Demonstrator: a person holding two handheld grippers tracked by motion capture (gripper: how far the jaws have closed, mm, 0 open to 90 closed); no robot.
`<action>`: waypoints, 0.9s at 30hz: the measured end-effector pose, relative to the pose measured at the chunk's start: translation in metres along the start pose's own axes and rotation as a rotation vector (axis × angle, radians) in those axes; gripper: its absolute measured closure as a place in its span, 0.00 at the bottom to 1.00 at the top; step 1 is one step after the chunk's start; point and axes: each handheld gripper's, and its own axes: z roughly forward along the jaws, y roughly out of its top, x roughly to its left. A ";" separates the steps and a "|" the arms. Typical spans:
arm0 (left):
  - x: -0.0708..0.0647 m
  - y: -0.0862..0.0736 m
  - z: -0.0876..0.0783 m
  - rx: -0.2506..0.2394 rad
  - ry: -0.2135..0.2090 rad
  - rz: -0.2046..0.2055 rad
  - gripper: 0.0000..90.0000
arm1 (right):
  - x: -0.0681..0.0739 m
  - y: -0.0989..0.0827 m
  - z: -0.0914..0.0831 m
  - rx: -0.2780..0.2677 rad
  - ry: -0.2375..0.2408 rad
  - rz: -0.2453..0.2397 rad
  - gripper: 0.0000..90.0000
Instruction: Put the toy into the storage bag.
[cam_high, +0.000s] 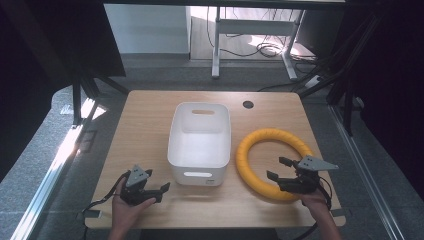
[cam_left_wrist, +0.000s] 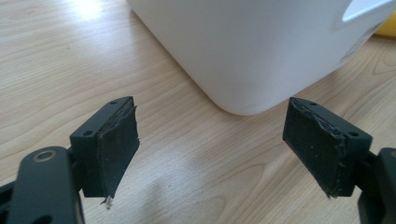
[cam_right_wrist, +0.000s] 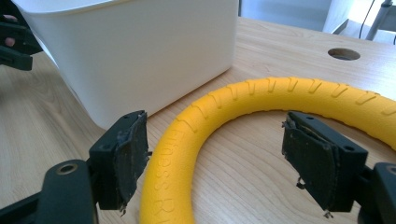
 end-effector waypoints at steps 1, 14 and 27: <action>0.000 0.000 0.000 -0.001 -0.001 -0.002 0.20 | -0.001 0.000 -0.001 0.000 0.006 0.003 0.26; -0.002 0.001 0.003 0.011 -0.046 -0.011 0.21 | 0.003 0.004 -0.025 0.029 0.014 -0.054 0.33; 0.004 0.005 -0.004 0.012 -0.024 -0.006 0.21 | 0.011 0.042 -0.011 0.275 0.081 -0.156 0.32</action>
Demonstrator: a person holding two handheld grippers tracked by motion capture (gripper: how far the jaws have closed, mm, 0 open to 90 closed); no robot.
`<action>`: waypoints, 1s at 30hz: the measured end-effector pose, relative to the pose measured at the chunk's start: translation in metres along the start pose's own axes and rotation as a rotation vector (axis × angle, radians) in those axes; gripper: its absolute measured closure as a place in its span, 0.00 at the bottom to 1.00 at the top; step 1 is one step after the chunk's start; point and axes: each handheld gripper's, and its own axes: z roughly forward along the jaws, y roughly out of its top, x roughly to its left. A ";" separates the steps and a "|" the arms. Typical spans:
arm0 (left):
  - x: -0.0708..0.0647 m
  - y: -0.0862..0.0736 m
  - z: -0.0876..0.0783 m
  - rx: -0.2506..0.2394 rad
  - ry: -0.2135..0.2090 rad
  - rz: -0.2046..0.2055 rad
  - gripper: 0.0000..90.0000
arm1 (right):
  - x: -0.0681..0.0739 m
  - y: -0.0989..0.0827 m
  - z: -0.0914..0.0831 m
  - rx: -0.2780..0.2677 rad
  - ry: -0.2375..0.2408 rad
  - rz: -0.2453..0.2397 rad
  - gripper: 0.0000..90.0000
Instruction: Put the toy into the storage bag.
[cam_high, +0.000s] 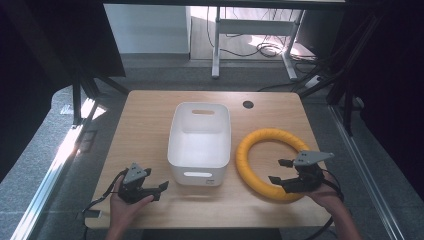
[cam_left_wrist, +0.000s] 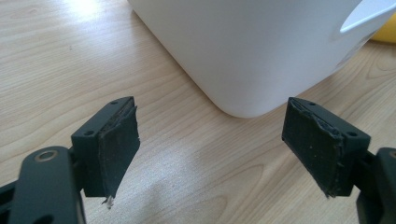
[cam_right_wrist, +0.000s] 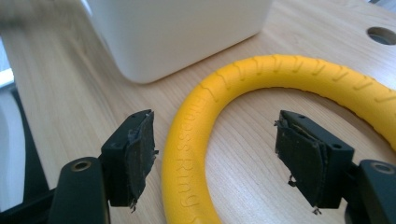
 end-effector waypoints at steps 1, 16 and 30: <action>0.000 0.000 0.000 0.003 -0.002 0.003 0.21 | 0.000 0.006 0.001 0.026 0.011 -0.015 0.32; -0.002 -0.001 0.007 0.018 -0.024 0.010 0.21 | -0.008 0.025 0.027 0.197 0.085 -0.058 0.36; -0.003 -0.001 0.010 0.013 -0.048 0.025 0.21 | 0.003 0.015 0.073 0.485 0.166 -0.137 0.40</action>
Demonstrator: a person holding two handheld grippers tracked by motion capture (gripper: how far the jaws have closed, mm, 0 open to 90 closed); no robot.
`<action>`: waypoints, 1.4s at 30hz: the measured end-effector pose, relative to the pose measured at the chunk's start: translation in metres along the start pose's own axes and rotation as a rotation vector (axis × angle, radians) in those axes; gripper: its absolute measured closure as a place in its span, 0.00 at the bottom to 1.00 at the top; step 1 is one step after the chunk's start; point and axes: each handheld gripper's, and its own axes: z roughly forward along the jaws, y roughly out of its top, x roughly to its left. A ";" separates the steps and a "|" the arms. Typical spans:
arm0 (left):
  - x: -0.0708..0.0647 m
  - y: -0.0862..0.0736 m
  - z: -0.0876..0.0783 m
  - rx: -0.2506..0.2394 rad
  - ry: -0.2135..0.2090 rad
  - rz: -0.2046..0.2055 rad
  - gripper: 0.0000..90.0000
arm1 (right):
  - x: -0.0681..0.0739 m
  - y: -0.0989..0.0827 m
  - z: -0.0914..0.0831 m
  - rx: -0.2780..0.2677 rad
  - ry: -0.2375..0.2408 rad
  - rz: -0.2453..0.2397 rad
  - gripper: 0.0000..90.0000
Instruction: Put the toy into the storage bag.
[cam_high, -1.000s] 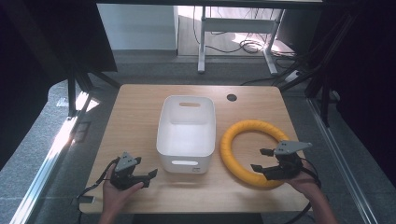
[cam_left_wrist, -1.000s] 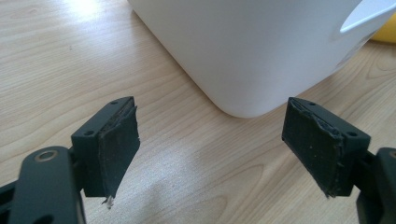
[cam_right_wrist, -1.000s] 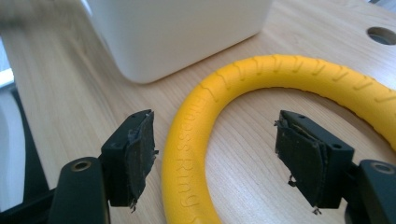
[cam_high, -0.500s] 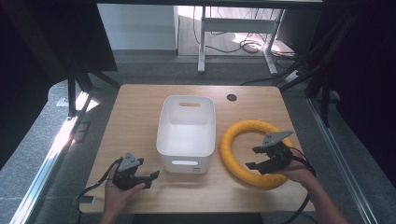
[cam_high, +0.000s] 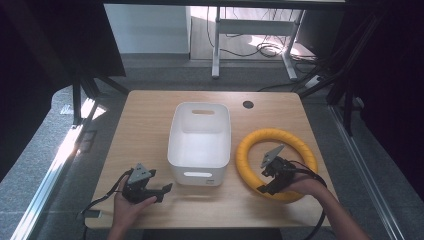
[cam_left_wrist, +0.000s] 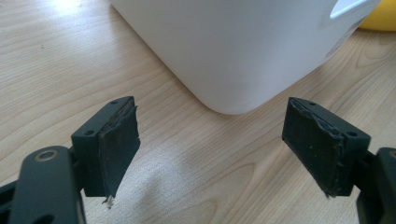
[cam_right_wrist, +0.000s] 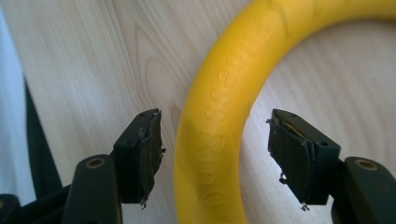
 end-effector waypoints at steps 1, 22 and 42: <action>0.000 0.000 -0.001 -0.003 -0.001 0.000 0.21 | 0.000 -0.003 0.006 0.031 0.000 0.003 0.40; 0.001 0.000 0.002 0.008 0.001 0.010 0.20 | 0.000 0.000 0.033 0.226 0.031 -0.043 0.56; 0.002 0.000 0.005 0.017 0.007 0.013 0.20 | -0.023 -0.012 -0.013 -0.101 0.177 0.129 0.57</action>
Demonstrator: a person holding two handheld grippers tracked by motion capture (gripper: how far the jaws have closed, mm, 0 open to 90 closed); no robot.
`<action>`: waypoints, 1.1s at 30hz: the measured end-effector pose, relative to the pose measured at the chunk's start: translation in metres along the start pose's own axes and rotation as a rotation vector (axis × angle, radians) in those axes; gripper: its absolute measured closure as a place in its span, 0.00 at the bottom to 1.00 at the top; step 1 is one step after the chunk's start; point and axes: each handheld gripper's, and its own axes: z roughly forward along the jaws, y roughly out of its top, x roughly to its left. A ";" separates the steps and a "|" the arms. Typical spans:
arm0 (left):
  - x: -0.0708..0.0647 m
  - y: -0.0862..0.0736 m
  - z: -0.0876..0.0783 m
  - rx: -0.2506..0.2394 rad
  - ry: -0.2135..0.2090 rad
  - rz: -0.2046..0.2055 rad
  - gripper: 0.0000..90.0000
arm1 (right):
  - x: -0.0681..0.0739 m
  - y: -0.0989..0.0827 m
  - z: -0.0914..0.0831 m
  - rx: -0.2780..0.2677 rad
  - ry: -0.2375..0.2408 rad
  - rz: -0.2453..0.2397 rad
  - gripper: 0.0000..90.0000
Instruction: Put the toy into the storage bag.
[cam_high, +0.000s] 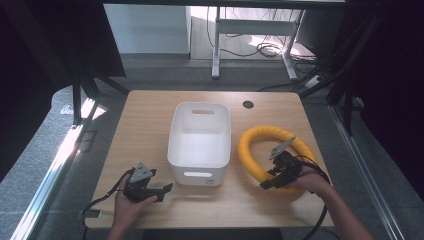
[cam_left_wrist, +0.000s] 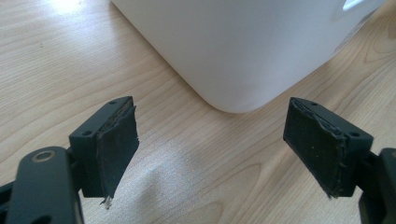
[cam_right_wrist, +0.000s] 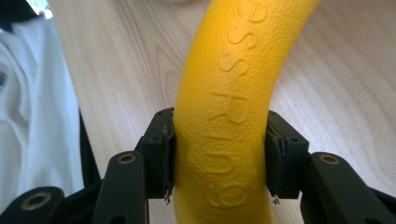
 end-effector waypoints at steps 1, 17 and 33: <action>0.000 0.000 0.000 0.000 0.000 0.000 0.20 | 0.000 0.000 -0.003 -0.018 0.003 0.006 0.57; 0.000 0.000 0.000 0.000 0.002 0.000 0.20 | -0.005 -0.013 -0.042 -0.279 0.010 0.045 0.57; 0.001 0.000 0.001 -0.001 0.003 0.000 0.20 | -0.009 -0.030 -0.069 -0.457 -0.015 0.087 0.57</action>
